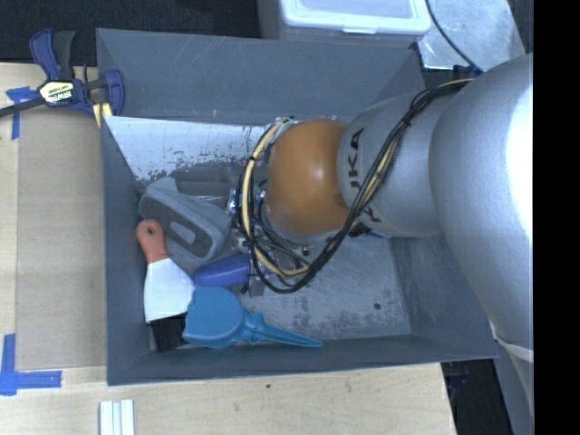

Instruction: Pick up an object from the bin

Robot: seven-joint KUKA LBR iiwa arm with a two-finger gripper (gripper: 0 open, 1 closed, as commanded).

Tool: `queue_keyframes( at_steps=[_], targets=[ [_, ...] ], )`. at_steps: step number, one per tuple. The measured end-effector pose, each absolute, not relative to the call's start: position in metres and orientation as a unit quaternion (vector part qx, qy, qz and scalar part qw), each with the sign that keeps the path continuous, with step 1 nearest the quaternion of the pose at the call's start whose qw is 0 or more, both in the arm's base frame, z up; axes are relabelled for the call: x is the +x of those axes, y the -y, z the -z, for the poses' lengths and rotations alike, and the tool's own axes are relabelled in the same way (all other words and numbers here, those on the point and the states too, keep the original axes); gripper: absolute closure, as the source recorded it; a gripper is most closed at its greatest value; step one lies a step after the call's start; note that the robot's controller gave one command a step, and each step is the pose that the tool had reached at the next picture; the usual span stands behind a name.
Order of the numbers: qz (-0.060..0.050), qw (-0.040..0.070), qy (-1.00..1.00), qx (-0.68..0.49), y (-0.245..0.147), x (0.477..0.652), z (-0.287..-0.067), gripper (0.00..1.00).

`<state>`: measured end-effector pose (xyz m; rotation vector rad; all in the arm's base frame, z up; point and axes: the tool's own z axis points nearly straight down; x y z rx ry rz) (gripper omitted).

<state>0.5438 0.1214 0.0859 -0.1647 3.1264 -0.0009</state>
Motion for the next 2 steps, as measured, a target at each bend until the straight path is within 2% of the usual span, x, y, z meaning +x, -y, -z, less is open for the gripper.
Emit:
queue_keyframes(
  at_steps=[1, 2],
  targets=[
    [0.001, 0.001, -0.999, -0.053, -0.121, 0.542, -0.125, 1.00],
    [0.000, 0.007, -0.999, -0.053, -0.122, 0.545, -0.160, 1.00]
  ],
)
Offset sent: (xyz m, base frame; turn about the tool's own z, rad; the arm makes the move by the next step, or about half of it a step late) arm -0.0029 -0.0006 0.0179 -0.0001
